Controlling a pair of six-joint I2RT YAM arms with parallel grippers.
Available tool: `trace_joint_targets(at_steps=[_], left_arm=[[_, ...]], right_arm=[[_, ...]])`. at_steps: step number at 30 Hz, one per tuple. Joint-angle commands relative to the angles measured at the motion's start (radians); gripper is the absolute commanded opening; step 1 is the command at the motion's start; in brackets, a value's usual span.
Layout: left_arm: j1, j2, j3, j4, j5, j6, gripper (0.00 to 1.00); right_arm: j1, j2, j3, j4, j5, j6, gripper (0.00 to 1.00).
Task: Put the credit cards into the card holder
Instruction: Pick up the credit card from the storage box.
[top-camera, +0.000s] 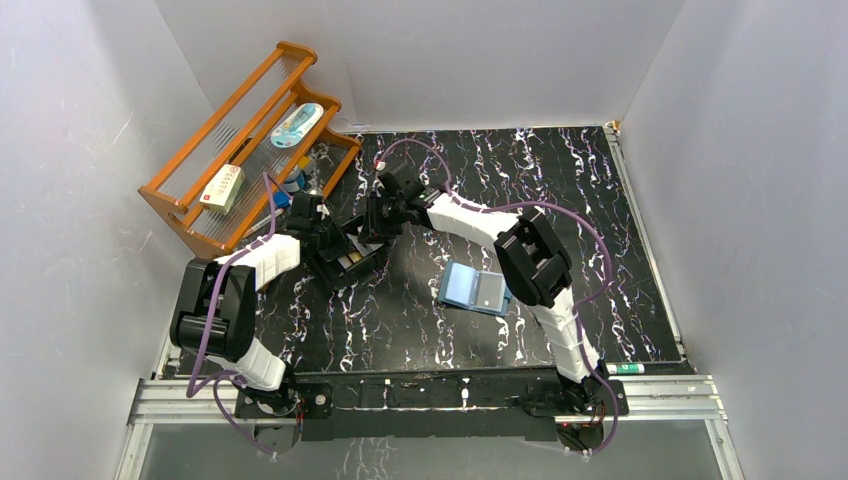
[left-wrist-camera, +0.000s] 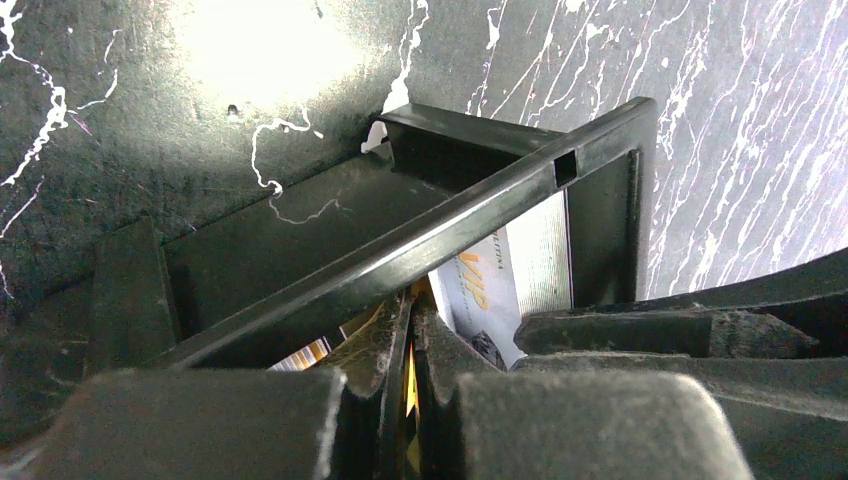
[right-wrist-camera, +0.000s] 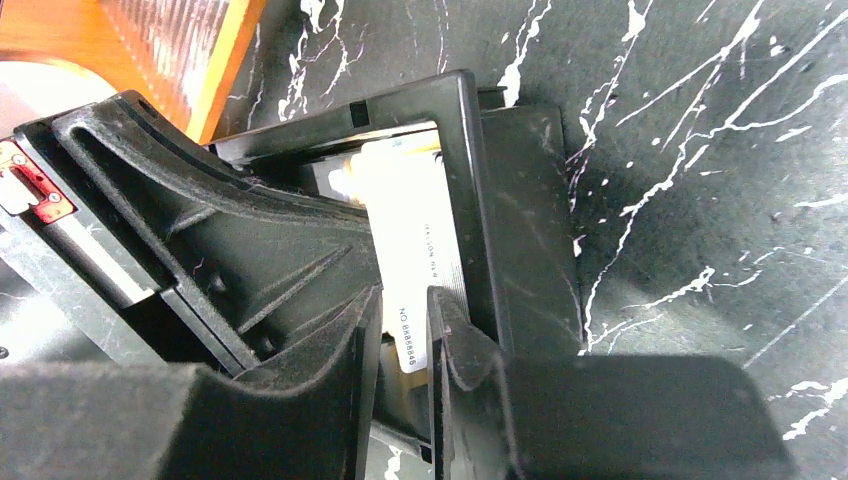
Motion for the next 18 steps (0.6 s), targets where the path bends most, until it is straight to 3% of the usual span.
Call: trace_joint_targets(at_steps=[1,5,13,18], left_arm=[[0.001,-0.006,-0.014,-0.038,0.011,-0.001,0.0],[0.004,-0.02,0.006,-0.058,0.023,-0.015,0.01],[0.011,-0.062,0.054,-0.122,0.032,-0.05,0.11],[0.017,-0.056,0.044,-0.11,0.037,-0.057,0.13]], right_arm=[[0.019,0.015,0.1,-0.114,0.132,-0.116,0.32],[0.033,0.014,0.13,-0.151,0.175,-0.171,0.33],[0.04,-0.001,0.152,-0.158,0.191,-0.237,0.33],[0.043,0.006,0.154,-0.118,0.121,-0.312,0.33]])
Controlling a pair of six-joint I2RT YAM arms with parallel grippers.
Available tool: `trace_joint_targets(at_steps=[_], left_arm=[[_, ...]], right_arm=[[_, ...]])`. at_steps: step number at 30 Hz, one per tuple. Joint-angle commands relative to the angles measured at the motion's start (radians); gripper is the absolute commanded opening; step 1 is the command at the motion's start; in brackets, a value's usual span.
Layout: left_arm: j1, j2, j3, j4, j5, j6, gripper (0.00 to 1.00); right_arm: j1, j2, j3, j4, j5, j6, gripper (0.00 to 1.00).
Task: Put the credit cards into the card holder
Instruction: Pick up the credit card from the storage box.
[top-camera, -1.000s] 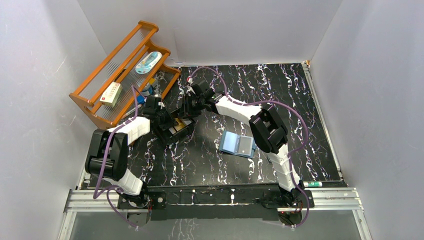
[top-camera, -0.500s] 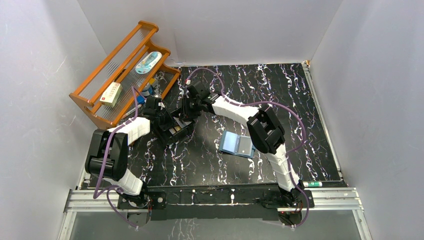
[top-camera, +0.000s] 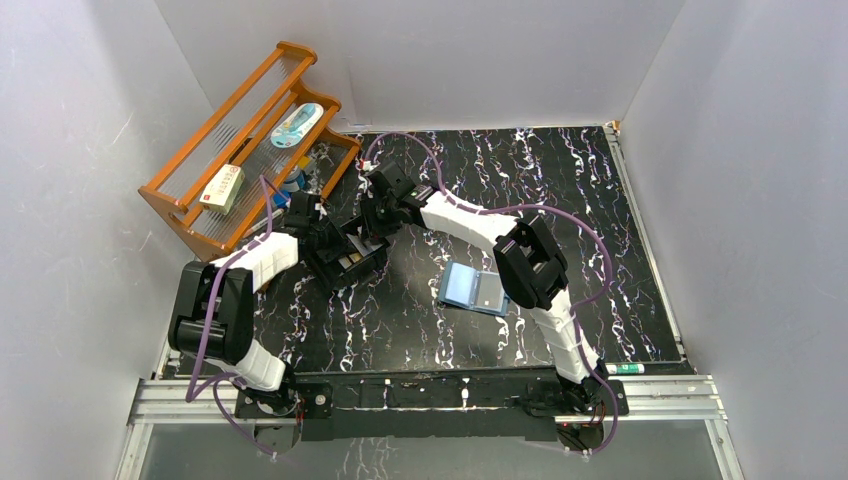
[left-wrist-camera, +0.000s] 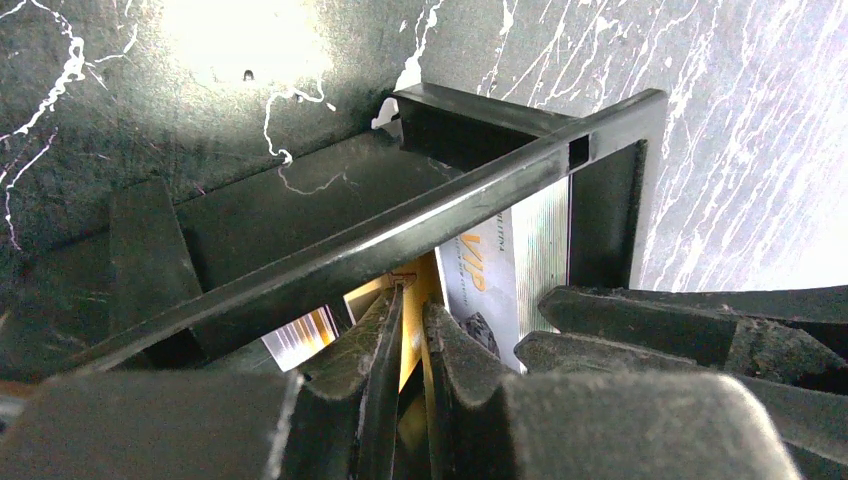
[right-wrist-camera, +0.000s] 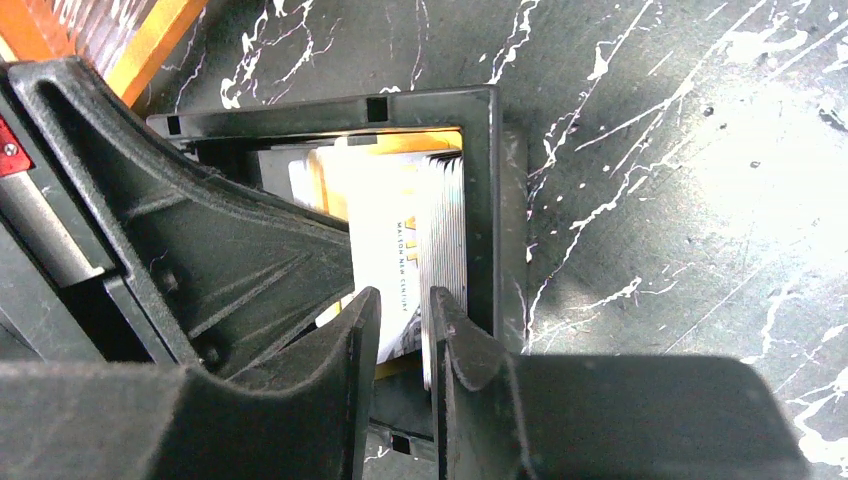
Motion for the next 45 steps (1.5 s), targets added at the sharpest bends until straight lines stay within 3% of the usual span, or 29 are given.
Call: trace_joint_targets(at_steps=[1,18,34,45], left_arm=[[0.012,-0.032,0.022,-0.028,0.018,-0.01,0.13],[0.022,0.025,0.055,0.043,0.041,-0.021,0.06],[0.022,0.057,0.071,0.063,0.054,-0.039,0.04],[0.022,0.049,0.069,0.053,0.046,-0.042,0.04]], right_arm=[[0.003,-0.001,0.051,0.029,-0.033,-0.091,0.33],[0.029,0.046,0.099,0.01,-0.043,-0.105,0.33],[0.074,0.097,0.187,-0.111,0.145,-0.146,0.33],[0.094,0.101,0.225,-0.161,0.248,-0.158,0.18]])
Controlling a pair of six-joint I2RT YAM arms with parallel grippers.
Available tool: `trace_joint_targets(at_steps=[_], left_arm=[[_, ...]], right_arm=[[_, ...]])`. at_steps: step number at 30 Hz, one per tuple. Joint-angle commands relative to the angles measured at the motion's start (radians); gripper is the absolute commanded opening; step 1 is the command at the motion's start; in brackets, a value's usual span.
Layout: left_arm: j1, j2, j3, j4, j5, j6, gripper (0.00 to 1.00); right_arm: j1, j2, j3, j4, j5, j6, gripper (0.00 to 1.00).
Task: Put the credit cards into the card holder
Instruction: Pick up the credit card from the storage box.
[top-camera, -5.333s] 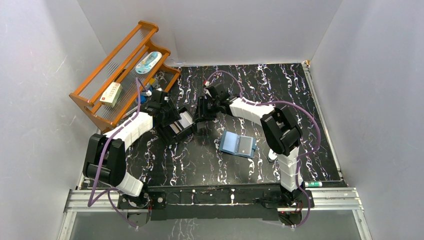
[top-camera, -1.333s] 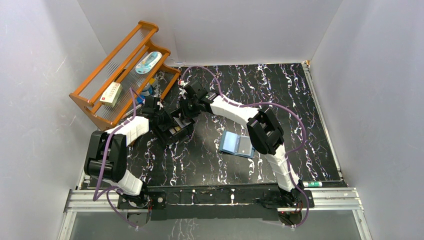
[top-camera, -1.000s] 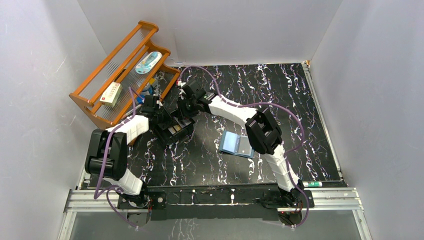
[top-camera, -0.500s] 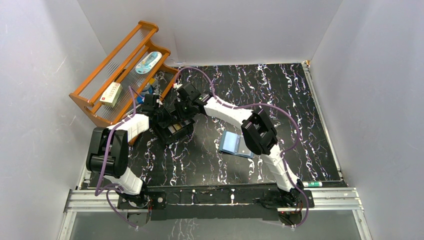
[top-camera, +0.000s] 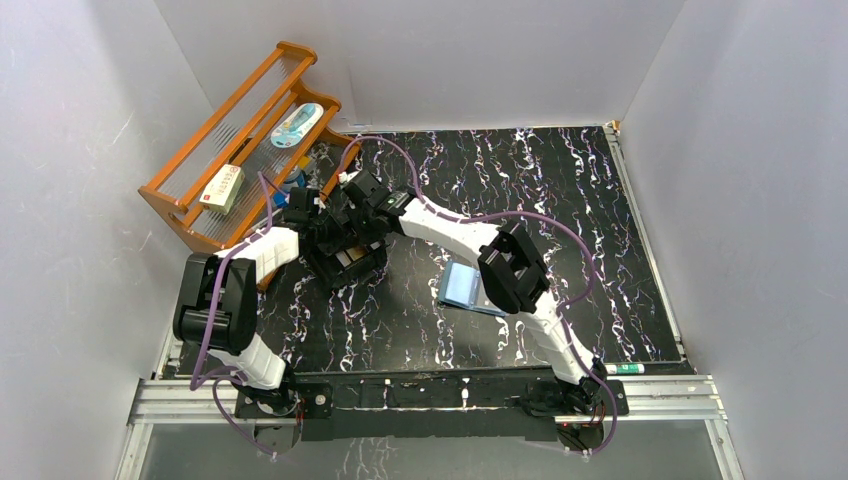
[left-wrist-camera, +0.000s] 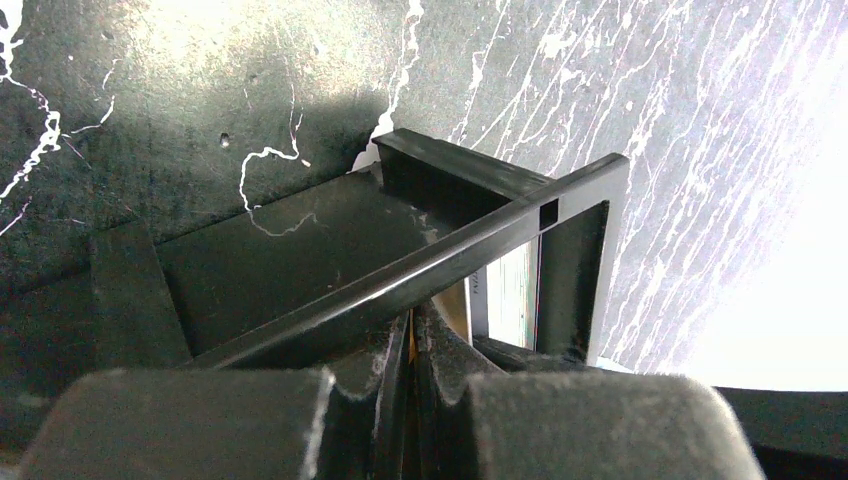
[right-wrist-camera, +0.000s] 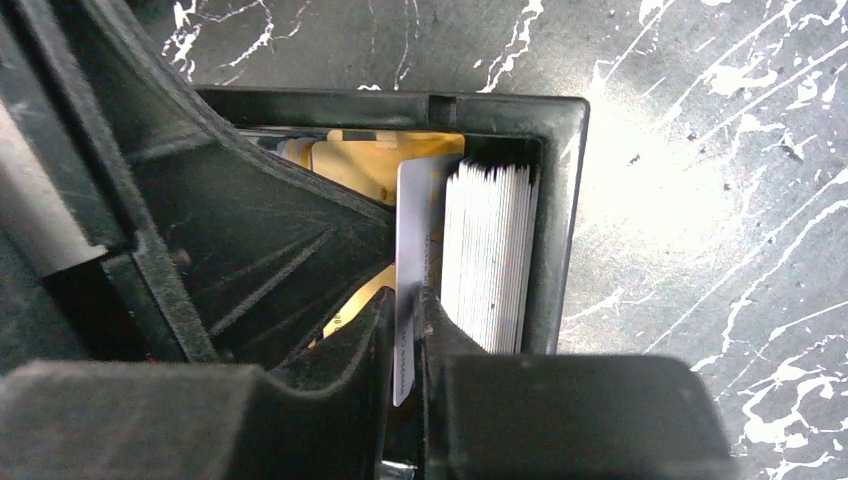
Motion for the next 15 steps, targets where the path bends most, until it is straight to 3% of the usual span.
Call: trace_joint_targets(at_steps=[1,6,8,15], left_arm=[[0.004,-0.009,0.029,-0.003,0.016,-0.004,0.04],[0.005,-0.036,0.029,-0.048,0.011,0.01,0.06],[0.007,-0.056,0.037,-0.088,0.013,0.014,0.1],[0.02,-0.192,0.129,-0.227,0.011,0.068,0.35]], right_arm=[[0.004,0.002,0.038,-0.003,0.047,-0.012,0.16],[0.003,-0.013,0.007,0.046,0.003,-0.005,0.0],[0.002,-0.034,-0.012,0.071,-0.013,0.007,0.0],[0.001,-0.131,-0.049,0.145,-0.04,0.04,0.0]])
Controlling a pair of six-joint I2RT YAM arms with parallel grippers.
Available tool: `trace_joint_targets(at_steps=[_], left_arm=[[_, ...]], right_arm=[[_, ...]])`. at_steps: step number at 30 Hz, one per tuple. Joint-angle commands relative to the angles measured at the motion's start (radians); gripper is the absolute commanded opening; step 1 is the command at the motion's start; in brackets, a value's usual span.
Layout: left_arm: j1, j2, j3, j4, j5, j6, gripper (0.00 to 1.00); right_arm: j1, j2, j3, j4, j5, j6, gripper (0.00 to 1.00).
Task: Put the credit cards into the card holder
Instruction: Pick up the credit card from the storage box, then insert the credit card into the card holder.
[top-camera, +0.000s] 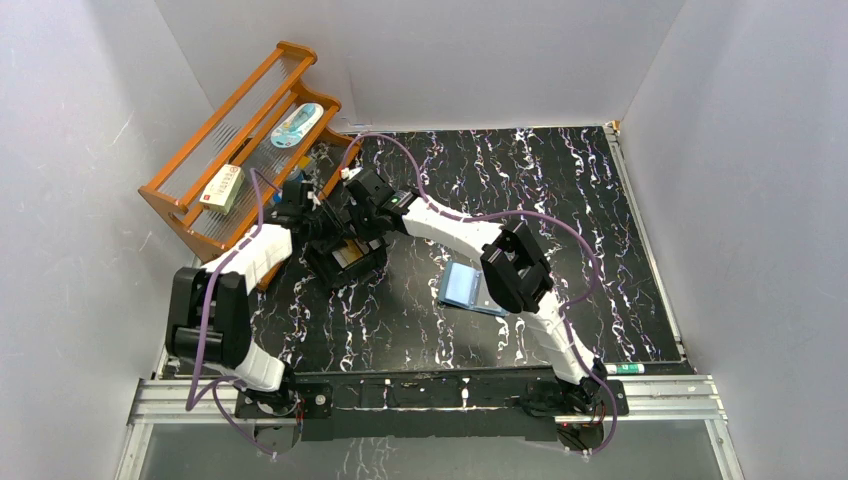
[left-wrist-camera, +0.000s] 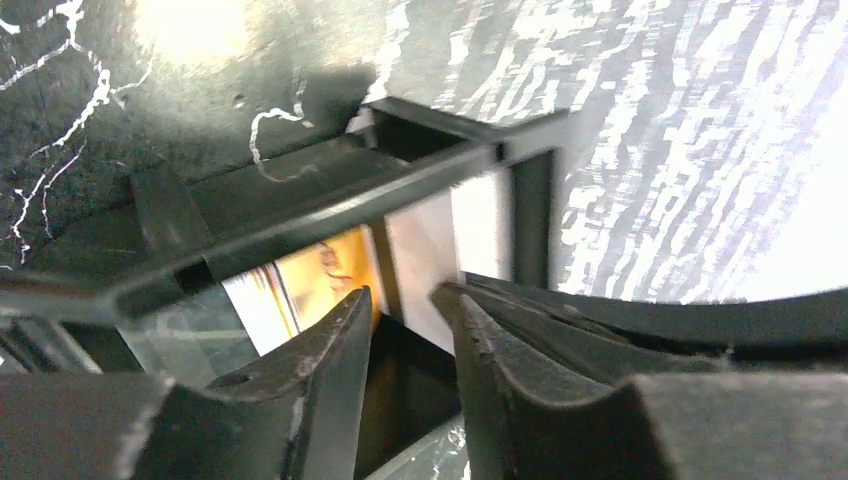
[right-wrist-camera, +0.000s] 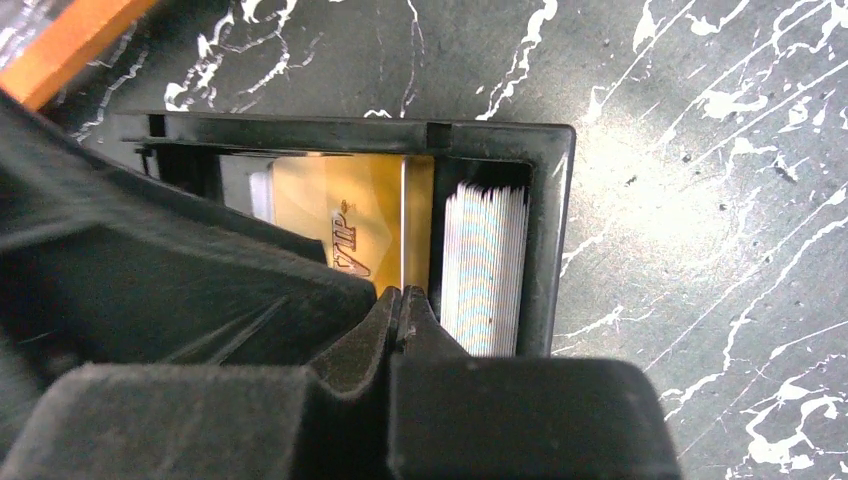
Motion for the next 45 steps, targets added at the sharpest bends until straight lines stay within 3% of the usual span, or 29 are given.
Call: trace_joint_targets(at_steps=[1,4,12,23,26,33,40,45], left_arm=[[0.012,-0.156,0.118,-0.115,0.013,0.056,0.38],[0.012,-0.202,0.185,-0.171,0.011,0.077,0.45],[0.011,-0.278,0.233,-0.253,0.124,0.194,0.5],[-0.035,-0.301,0.184,-0.283,0.224,0.23,0.39],[-0.085,-0.302,0.173,-0.284,0.208,0.229,0.34],[-0.307,-0.239,0.138,-0.256,0.099,0.188,0.34],[-0.477,-0.098,0.172,-0.187,0.022,0.161,0.34],[-0.514,-0.001,0.184,-0.176,0.005,0.142,0.35]], right_arm=[[0.002,-0.137,-0.039,0.11,-0.026,0.035,0.0],[-0.01,-0.19,-0.1,0.155,-0.042,0.063,0.0],[-0.036,-0.382,-0.344,0.32,-0.074,0.143,0.0],[-0.054,-0.698,-0.735,0.395,-0.047,0.22,0.0],[-0.058,-0.786,-0.807,0.37,-0.005,0.215,0.0],[-0.093,-0.917,-0.888,0.203,0.083,0.15,0.0],[-0.225,-1.024,-1.016,0.148,0.006,0.146,0.0],[-0.282,-1.076,-1.135,0.184,-0.023,0.168,0.0]])
